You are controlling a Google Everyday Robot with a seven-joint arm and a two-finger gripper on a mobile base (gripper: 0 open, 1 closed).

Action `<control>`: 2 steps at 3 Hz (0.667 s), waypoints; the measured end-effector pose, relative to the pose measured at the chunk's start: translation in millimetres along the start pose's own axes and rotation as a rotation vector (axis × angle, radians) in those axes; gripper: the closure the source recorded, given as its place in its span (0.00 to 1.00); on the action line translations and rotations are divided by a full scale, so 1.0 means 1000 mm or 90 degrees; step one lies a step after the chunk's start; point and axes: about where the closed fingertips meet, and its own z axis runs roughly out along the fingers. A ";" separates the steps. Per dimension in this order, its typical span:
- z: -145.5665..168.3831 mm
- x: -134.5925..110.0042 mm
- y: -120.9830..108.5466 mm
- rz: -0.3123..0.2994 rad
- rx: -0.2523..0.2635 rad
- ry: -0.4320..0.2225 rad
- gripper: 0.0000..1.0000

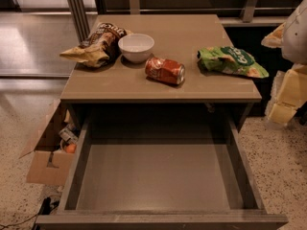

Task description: Place coke can into top drawer

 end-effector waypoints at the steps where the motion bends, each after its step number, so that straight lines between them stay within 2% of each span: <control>1: -0.001 -0.002 0.000 -0.005 0.003 0.000 0.00; 2: -0.003 -0.012 0.002 -0.025 0.016 -0.009 0.00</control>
Offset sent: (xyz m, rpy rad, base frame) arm -0.0007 0.0142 0.0006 -0.0225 -0.0159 0.0427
